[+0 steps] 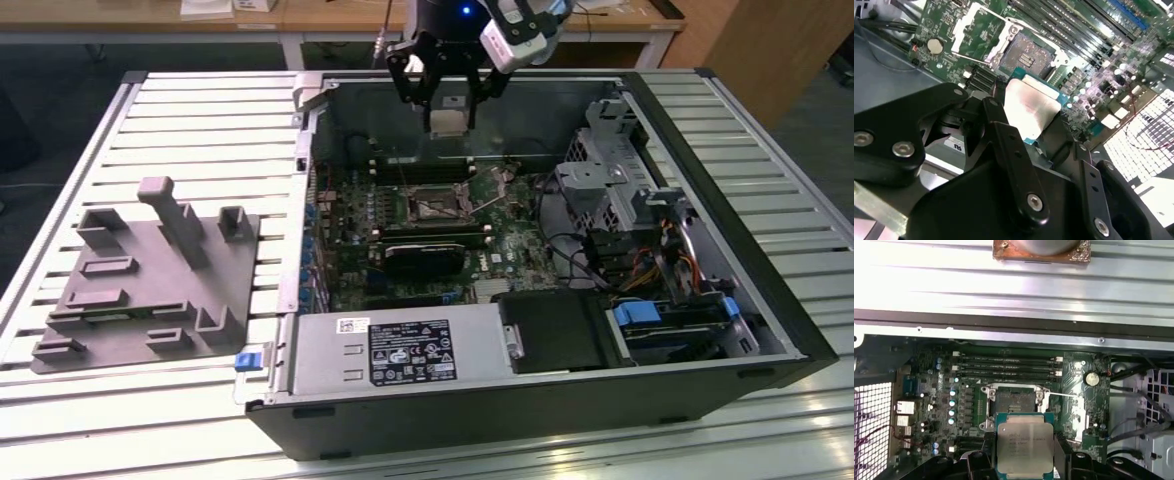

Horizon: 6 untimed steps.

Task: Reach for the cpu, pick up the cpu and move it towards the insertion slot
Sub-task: 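Pick up the cpu and move it towards the insertion slot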

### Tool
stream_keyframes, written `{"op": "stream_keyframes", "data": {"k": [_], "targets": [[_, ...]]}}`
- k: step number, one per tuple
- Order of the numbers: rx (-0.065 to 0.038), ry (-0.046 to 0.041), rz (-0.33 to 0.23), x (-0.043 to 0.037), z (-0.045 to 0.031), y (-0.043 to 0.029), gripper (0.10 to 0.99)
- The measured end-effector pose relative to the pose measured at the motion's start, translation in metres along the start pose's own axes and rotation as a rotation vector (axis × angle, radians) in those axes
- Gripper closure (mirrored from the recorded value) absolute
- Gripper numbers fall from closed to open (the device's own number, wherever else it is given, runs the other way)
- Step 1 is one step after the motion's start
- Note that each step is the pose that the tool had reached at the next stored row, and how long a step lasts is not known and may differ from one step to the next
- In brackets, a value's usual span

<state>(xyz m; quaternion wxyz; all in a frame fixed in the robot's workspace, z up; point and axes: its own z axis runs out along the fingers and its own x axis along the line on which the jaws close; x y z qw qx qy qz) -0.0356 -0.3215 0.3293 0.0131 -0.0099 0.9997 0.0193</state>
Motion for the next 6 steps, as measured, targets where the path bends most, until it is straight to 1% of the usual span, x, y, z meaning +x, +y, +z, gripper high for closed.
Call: {"op": "stream_keyframes", "data": {"k": [6], "targets": [[0.000, 0.0001, 0.000, -0.0004, 0.0000, 0.0000, 0.545]]}}
